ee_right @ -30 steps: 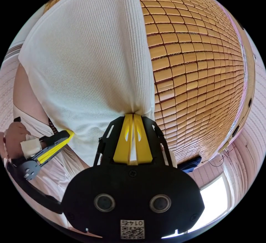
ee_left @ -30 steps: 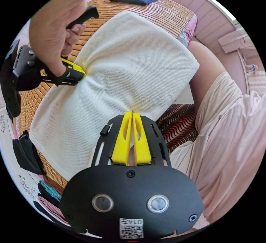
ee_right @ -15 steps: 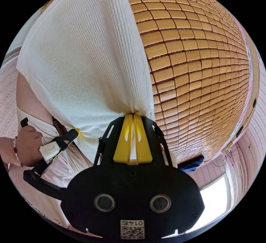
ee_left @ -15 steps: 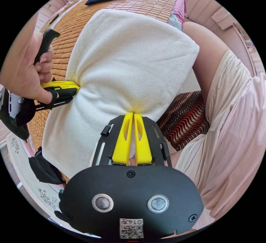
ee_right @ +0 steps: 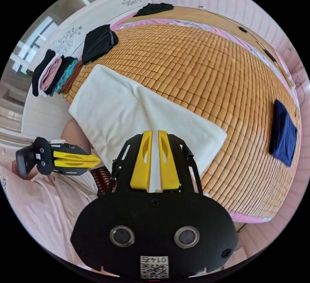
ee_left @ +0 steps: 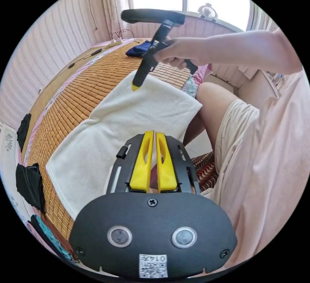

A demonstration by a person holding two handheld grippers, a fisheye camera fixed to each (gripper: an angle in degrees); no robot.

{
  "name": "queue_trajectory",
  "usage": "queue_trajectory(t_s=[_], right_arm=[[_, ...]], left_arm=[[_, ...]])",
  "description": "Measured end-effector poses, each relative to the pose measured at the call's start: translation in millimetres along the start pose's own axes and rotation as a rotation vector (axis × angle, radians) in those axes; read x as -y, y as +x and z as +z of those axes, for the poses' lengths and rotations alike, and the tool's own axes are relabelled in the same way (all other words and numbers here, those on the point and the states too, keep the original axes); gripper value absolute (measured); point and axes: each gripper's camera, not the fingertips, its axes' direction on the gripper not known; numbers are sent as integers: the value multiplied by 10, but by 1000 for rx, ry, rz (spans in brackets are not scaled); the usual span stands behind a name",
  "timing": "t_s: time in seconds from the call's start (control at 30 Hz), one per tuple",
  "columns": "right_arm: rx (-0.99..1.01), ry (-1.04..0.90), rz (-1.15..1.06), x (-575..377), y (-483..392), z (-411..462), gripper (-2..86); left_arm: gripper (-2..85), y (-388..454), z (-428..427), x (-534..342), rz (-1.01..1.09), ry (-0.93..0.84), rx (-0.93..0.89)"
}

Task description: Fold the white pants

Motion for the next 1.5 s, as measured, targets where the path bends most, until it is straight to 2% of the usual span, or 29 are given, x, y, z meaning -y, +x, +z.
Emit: queue_trajectory(t_s=[0.1,0.17,0.3,0.4,0.53,0.67,0.77,0.87,0.93,1.03,1.07,1.13,1.2,1.27,1.3,1.5], right_arm=[[161,-14,234,-946,567,-238,154],[339,-11,296,-1399,806,-319,164],[457,1,406,-1949,1091,-472,150],[429,-39,453,-2050,1212,-613,98],[513,18,403,-2139,1262,-1088,62],[572,79,231,-2122,1087,-1717,65],[567,101,129,-2126,1072,-2087,79],[582,289,180,-2320,1382,-2400,66],[569,348,269,-2410,1607,-2374,79],[609,311,399,-2426,1843,-2083,182],[657,311,454,-2435,1900,-1974,225],[749,328,532,-2454,1940,-1855,234],[832,317,549,-2417,1906,-1744,179],[808,263,572,-2389,1887,-1706,109],[828,305,585,-2427,1901,-1755,84],[922,518,520,-2684,1989,-2323,70]], left_arm=[[71,174,55,53,-7,35,-84],[95,366,165,122,48,-2,-86],[119,620,251,193,165,-6,-50],[136,765,353,268,237,-54,-17],[133,966,403,334,299,-66,21],[63,986,371,348,285,-127,151],[42,771,234,263,156,-83,73],[35,550,78,108,12,-36,-21],[33,507,-1,0,-15,-18,-34],[33,515,-102,-167,-15,-16,-42],[33,535,-144,-228,-2,-20,-38],[34,568,-210,-312,22,-22,-33],[35,588,-269,-382,40,-22,-35],[36,590,-335,-447,52,-10,-39],[36,586,-350,-455,53,-7,-36],[40,511,-689,-332,101,191,-108]])
